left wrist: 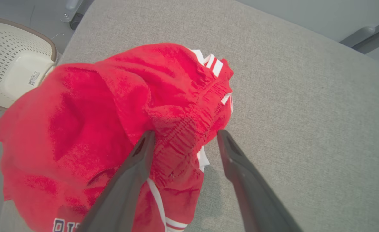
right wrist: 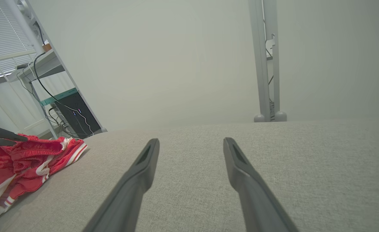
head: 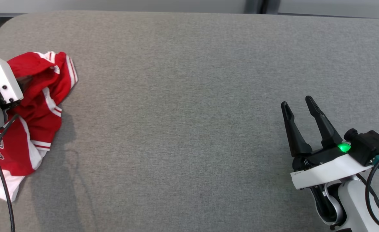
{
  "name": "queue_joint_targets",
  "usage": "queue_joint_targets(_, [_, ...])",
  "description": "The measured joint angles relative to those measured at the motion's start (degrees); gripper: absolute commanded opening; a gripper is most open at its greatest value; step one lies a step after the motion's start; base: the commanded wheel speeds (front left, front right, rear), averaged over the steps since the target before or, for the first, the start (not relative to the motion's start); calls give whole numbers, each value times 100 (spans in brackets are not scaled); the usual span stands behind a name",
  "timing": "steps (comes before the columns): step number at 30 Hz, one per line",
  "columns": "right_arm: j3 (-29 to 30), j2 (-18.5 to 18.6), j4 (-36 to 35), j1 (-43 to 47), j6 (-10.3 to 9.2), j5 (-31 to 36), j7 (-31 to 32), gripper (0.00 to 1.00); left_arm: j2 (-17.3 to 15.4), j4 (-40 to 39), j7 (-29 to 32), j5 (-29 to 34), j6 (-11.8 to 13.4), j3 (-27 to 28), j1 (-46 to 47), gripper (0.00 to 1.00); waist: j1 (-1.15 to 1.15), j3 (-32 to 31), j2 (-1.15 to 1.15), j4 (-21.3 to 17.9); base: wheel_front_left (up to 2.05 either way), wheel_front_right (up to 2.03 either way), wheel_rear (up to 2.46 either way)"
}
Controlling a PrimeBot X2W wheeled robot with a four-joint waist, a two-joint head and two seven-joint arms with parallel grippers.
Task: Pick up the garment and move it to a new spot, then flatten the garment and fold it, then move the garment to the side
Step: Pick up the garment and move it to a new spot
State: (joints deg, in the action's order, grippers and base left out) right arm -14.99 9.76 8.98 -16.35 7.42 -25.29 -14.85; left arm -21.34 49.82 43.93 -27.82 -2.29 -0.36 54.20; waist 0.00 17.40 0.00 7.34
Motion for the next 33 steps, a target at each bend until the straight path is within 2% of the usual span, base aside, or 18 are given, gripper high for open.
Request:
queue_joint_targets(3, [-5,-2,4,-38,0,-21,0,100,-64,135,32,51,102,-31,-1,100,0,47,0,-121,0,0,0])
queue_joint_targets(4, [1,-1,11,-59,0,-32,0,100,-98,166,9,59,120,-32,-1,90,0,57,0,-153,0,0,0])
queue_joint_targets(5, [9,2,9,-68,0,-33,0,100,-118,207,15,59,121,-33,-1,49,0,64,0,-178,0,0,0])
queue_joint_targets(6, [8,1,4,-68,0,-34,0,100,-131,246,18,58,134,-34,-1,29,0,67,0,-198,0,0,0])
queue_joint_targets(7, [11,1,7,-67,0,-34,0,100,-133,270,18,56,134,-35,-1,0,0,66,0,-212,0,0,0])
queue_joint_targets(14, [48,3,69,-66,0,-37,0,100,-141,380,-100,15,73,-77,7,0,0,-15,0,-182,0,0,0])
queue_joint_targets(22, [-3,-49,155,58,0,-31,0,100,-54,401,-283,-103,-189,-124,27,0,0,-344,0,-82,0,0,0])
queue_joint_targets(25, [-9,-71,189,131,0,-33,0,100,48,333,-337,-194,-325,-182,30,0,0,-562,0,-54,0,0,0])
queue_joint_targets(33, [-5,-116,300,433,0,-44,0,100,391,-185,-272,-535,-478,-415,157,0,0,-1123,0,6,0,0,0])
